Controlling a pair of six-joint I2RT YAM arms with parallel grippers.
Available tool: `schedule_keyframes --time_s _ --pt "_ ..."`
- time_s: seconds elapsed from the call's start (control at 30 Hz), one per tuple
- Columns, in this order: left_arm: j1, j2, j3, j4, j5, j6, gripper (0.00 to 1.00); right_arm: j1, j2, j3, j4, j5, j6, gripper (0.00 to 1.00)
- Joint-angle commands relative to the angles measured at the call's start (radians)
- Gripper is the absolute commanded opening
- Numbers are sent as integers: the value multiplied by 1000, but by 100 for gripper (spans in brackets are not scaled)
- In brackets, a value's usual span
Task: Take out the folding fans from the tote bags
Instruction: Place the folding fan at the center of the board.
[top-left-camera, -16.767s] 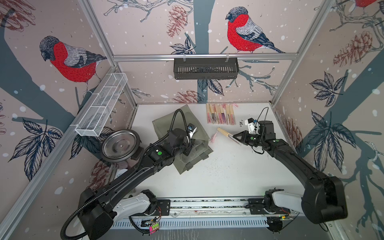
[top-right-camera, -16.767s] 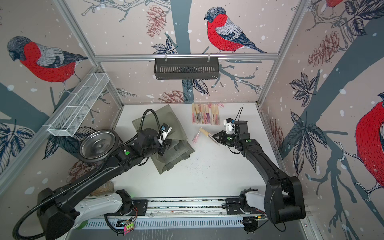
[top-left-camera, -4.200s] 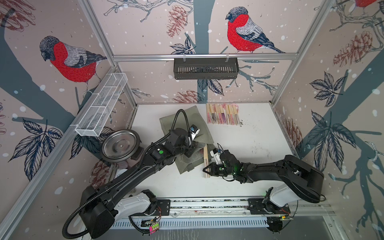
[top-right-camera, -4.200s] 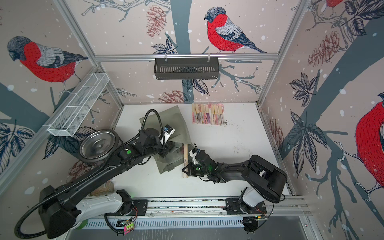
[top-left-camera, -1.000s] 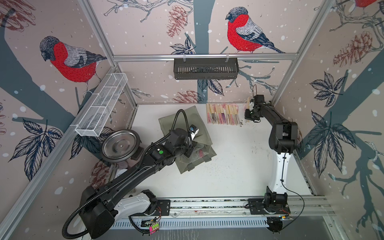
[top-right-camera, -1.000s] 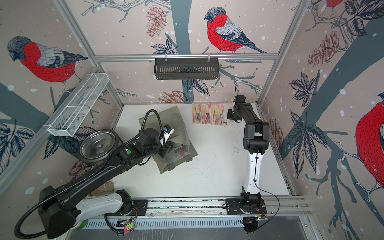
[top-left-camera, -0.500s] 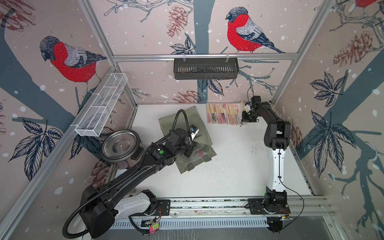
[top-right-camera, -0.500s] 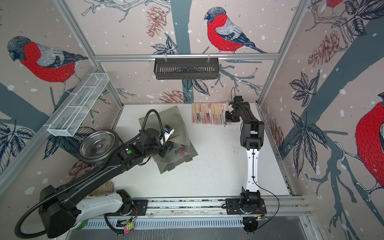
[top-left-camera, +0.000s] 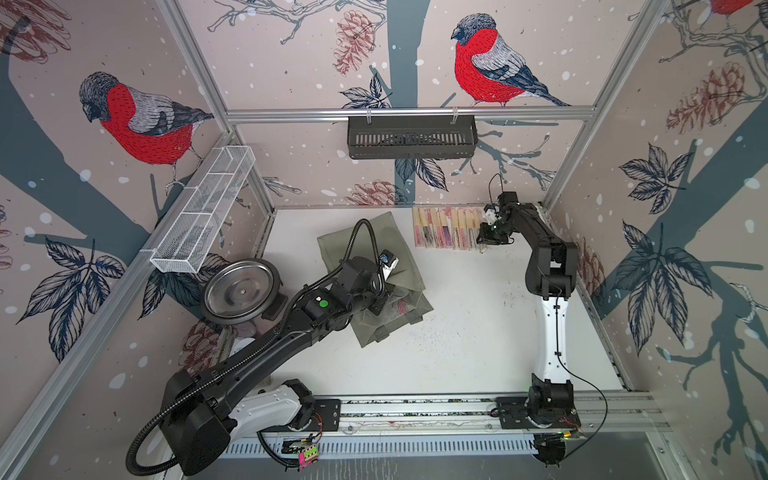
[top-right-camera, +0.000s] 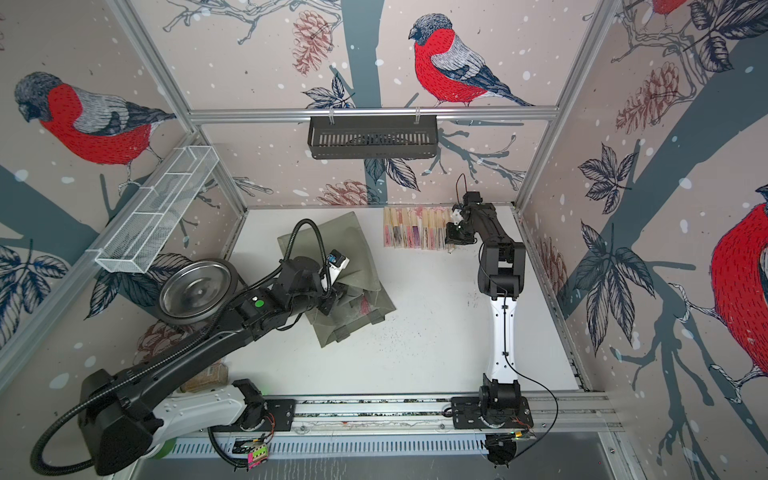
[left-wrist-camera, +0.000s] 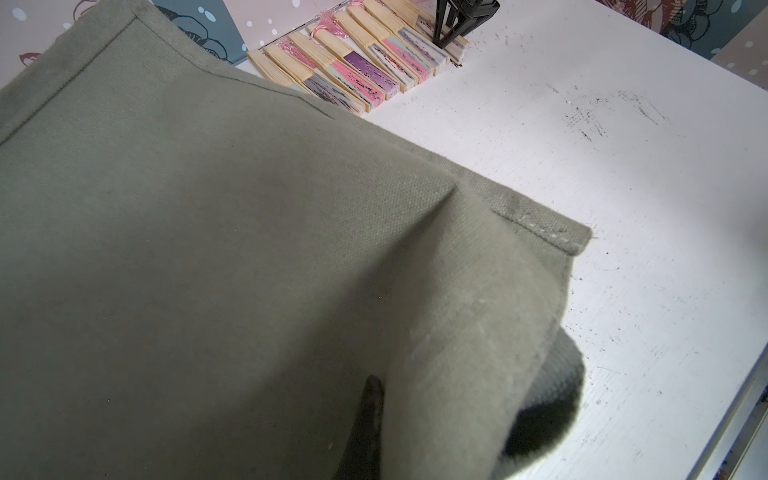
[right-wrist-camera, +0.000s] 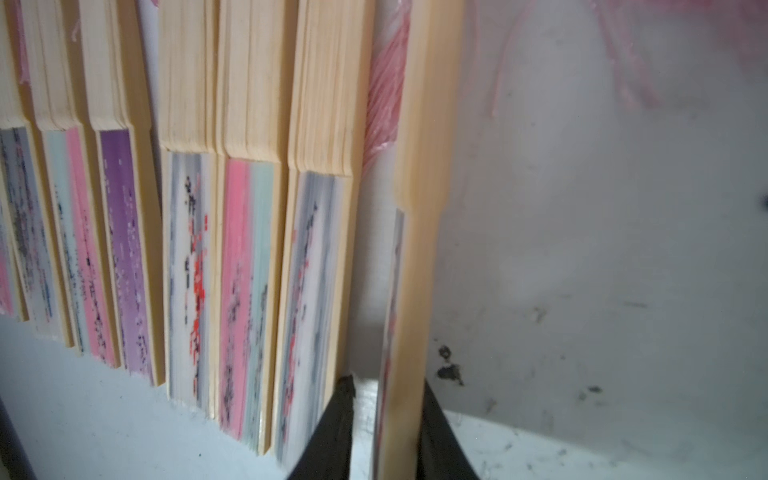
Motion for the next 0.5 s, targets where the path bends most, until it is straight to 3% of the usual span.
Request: schedule_keyframes --time_s 0.0,0.23,0.47 --pt "0 -3 0 11 -21 2 0 -6 -1 11 -31 32 8 29" --pt "0 -5 0 13 -21 3 0 -24 -34 8 -9 47 48 32" --pt "0 -5 0 12 -21 3 0 -31 -48 -10 20 -10 61 44"
